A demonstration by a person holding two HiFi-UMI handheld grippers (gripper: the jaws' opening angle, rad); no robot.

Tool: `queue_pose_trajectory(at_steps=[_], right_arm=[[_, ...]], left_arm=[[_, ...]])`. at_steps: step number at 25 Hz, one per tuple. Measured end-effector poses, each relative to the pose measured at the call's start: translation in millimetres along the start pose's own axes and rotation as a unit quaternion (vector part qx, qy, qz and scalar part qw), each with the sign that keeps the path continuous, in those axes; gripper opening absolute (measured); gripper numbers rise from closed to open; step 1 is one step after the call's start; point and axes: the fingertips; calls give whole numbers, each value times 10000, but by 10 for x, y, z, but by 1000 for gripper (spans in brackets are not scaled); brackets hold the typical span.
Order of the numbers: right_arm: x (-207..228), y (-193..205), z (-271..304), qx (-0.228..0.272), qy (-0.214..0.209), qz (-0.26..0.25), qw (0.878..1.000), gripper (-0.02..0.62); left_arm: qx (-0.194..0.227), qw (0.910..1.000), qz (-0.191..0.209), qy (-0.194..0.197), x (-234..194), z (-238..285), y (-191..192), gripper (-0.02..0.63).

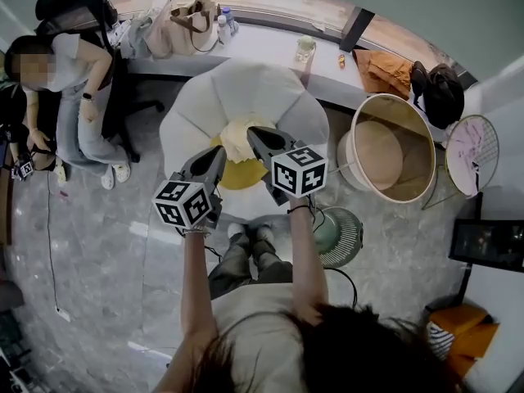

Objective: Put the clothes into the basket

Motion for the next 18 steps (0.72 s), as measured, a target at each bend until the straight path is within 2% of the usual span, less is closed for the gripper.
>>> queue_pose_trajectory(at_steps=[7,12,18], right_arm=[[114,273,213,-208,274,320,9989,9],[388,294,356,-188,527,499,9972,11],[677,519,611,-312,601,678,9954,9]], left_arm=[[-293,9991,-315,-35,-305,112,223,11],[-248,9981,-559,-10,-392,316,250,11],[-600,9964,-593,-128,-701,536,501,11]])
Point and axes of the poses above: the fingertips, and each gripper's own axes: z forward along the fingers, x to its right, y out of its underside, and after that the axes turned 1 degree about -x, right-handed
